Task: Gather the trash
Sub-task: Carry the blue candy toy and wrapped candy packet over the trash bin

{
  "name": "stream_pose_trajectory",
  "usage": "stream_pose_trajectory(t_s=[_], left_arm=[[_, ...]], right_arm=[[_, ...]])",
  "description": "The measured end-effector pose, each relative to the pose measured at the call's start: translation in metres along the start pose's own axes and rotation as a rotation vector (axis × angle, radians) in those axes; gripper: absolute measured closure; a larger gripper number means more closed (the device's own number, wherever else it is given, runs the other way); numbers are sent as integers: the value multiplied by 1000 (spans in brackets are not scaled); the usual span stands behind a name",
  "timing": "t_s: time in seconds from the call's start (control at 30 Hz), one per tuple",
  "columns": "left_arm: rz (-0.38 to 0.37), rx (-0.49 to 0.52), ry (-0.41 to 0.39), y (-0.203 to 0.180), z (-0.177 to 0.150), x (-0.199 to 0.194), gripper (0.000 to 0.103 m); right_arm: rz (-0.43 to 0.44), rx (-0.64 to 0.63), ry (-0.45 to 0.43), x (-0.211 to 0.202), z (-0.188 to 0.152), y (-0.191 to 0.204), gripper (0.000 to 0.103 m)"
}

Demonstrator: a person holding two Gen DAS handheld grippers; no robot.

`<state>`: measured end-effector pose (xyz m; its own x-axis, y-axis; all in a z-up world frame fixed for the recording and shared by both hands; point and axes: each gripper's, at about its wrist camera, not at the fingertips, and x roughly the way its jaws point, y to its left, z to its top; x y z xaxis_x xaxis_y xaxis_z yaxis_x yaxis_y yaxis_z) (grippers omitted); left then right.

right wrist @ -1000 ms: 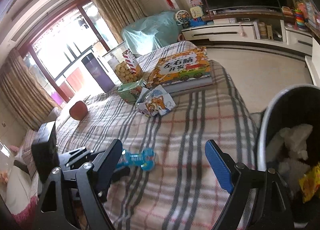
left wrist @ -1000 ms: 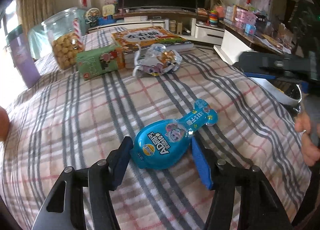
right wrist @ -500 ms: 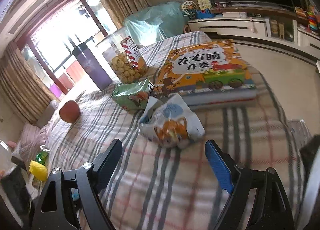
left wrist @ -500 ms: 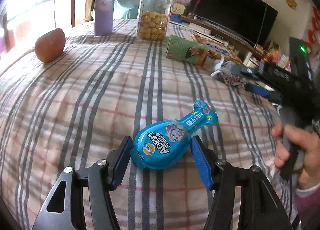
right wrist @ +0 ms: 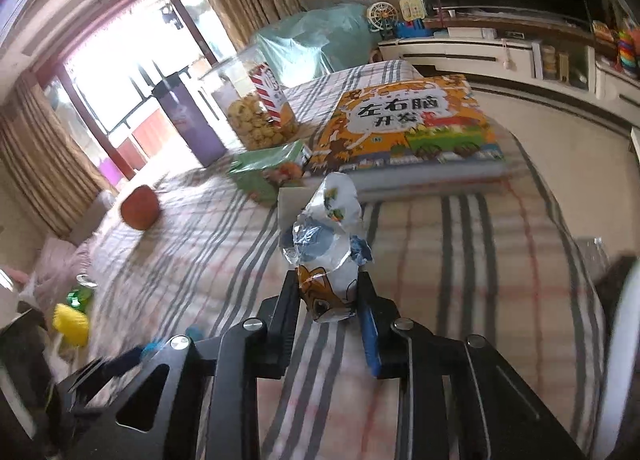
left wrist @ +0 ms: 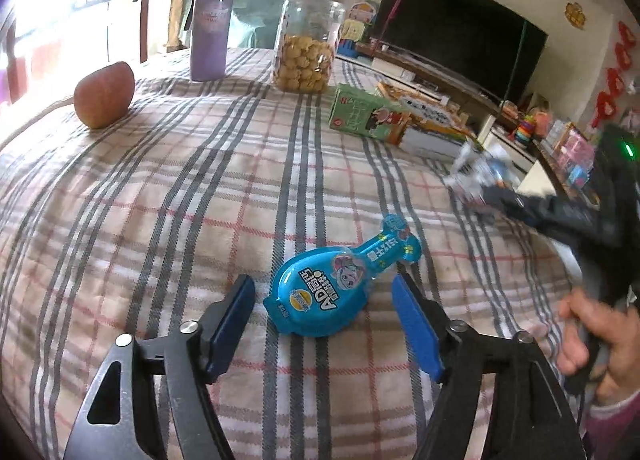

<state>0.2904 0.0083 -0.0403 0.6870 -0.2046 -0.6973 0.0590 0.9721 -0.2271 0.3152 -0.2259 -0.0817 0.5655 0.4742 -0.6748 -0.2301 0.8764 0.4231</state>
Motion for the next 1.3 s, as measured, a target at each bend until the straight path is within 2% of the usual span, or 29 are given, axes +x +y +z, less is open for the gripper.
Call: stream_pose_trajectory(t_s=[0.17, 0.27, 0.3, 0.33, 0.5, 0.6, 0.63, 0.67, 0.73, 0.87, 0.93, 0.97, 1.1, 1.2, 1.27, 1.3], left_arm=[[16, 184, 40, -14, -2, 3, 30], [22, 236, 61, -22, -1, 9, 34], [27, 246, 73, -24, -1, 13, 50], [29, 250, 85, -25, -1, 14, 57], [60, 264, 65, -33, -3, 6, 62], [43, 242, 56, -38, -9, -2, 65], [20, 222, 57, -40, -11, -6, 82], [6, 213, 66, -40, -12, -5, 84], [-19, 193, 78, -44, -15, -7, 84], [22, 219, 101, -53, -22, -5, 79], [39, 190, 91, -52, -22, -11, 43], [43, 172, 65, -52, -21, -16, 38], [42, 159, 61, -59, -17, -10, 36], [78, 180, 89, -66, -13, 6, 36], [87, 175, 101, -67, -8, 15, 38], [86, 172, 99, -66, -5, 19, 44]], right_arm=[[45, 17, 12, -38, -36, -4, 76], [42, 22, 13, -52, -53, -4, 76], [36, 23, 11, -53, -56, -4, 76], [31, 30, 6, -56, -59, -5, 76], [22, 67, -23, -67, -66, -11, 76], [27, 80, -41, -75, -69, -12, 76], [30, 81, -45, -77, -70, -12, 76], [33, 80, -52, -80, -71, -11, 76], [37, 78, -54, -83, -73, -10, 76], [25, 65, -44, -85, -80, -11, 76], [28, 61, -39, -85, -83, -11, 75], [27, 59, -40, -86, -85, -10, 75], [31, 60, -49, -89, -88, -9, 75], [31, 64, -54, -89, -87, -11, 75], [29, 67, -57, -91, -87, -11, 75], [30, 69, -60, -91, -88, -12, 75]])
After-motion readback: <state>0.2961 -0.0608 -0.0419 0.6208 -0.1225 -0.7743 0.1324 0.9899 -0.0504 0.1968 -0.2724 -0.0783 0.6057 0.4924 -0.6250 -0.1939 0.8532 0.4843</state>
